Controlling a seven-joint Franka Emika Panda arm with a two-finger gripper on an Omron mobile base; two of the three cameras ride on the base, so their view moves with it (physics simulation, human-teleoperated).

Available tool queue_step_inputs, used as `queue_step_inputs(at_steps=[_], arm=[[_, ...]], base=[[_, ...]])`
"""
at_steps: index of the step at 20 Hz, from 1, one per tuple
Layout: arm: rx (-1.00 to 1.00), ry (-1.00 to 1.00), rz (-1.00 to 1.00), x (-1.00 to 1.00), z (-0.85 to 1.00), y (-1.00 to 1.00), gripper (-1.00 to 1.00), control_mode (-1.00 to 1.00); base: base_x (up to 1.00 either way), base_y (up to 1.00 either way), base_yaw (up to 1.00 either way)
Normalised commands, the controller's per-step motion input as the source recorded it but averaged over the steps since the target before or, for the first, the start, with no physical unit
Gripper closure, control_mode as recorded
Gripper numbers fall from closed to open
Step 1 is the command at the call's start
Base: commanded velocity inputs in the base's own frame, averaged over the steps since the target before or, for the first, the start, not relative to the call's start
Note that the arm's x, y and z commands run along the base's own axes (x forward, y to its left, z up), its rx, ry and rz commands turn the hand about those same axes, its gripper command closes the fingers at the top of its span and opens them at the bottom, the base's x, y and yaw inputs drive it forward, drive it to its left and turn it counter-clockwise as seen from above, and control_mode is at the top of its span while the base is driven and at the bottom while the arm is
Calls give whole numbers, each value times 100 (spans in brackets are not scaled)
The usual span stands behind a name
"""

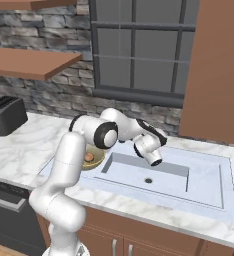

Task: Pick the tangerine from the cabinet and place it in the bowl. Then pick the bowl and place it in the sink. Then turn on the sink facuet.

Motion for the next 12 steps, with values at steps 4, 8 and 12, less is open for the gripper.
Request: queue_step_inputs(at_steps=[4, 8, 12], arm=[[20, 5, -3, 0, 0, -81, 100, -100], [15, 4, -1, 0, -15, -79, 100, -100], [10, 3, 0, 0, -30, -76, 100, -100]], base=[[0, 0, 0], [0, 0, 0], [0, 0, 0]])
